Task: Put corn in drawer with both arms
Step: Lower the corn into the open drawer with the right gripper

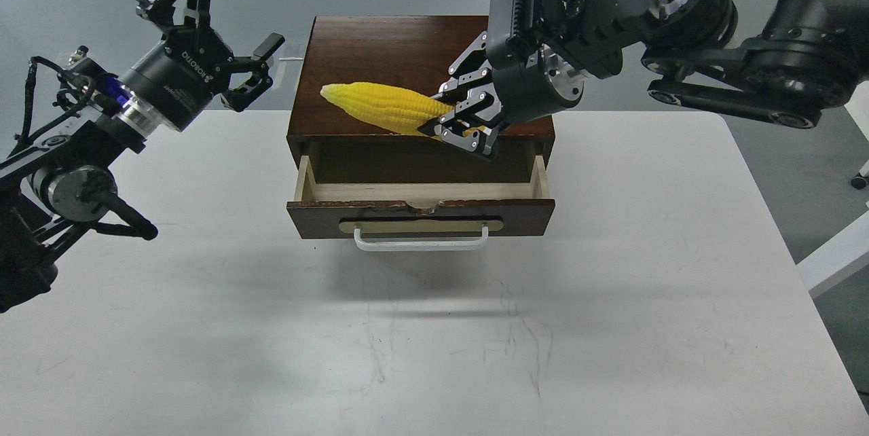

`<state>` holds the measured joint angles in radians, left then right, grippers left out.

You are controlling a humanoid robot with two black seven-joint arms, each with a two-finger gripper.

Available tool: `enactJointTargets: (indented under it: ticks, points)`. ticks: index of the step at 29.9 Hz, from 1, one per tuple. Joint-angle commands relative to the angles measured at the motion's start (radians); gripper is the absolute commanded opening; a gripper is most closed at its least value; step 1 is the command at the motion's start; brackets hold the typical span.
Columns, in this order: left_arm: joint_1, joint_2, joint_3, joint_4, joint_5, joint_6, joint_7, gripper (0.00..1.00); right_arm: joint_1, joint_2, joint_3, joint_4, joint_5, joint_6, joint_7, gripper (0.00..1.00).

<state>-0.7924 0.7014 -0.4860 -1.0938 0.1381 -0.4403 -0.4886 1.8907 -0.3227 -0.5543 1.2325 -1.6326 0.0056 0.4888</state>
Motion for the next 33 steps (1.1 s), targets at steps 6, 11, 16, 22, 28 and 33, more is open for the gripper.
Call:
enactJointTargets:
  ticks: [6, 11, 16, 22, 28, 33]
  points:
    - [-0.001, 0.006, -0.006, 0.0, 0.0, -0.003, 0.0, 0.98, -0.016, 0.051, -0.085, -0.007, -0.085, -0.076, 0.0, 0.05]
    - [-0.002, 0.007, -0.006, 0.0, 0.0, -0.003, 0.0, 0.98, -0.061, 0.071, -0.105, -0.045, -0.089, -0.079, 0.0, 0.05]
    - [-0.001, 0.015, -0.006, 0.0, 0.0, -0.005, 0.0, 0.98, -0.087, 0.079, -0.105, -0.064, -0.089, -0.079, 0.0, 0.06]
    - [-0.001, 0.021, -0.006, -0.008, 0.0, -0.005, 0.0, 0.98, -0.105, 0.08, -0.108, -0.081, -0.089, -0.079, 0.0, 0.22]
    - [-0.001, 0.027, -0.005, -0.009, 0.0, -0.005, 0.0, 0.98, -0.113, 0.08, -0.11, -0.084, -0.087, -0.079, 0.0, 0.44]
    - [-0.001, 0.027, -0.006, -0.009, 0.0, -0.005, 0.0, 0.98, -0.113, 0.08, -0.11, -0.082, -0.087, -0.079, 0.0, 0.5]
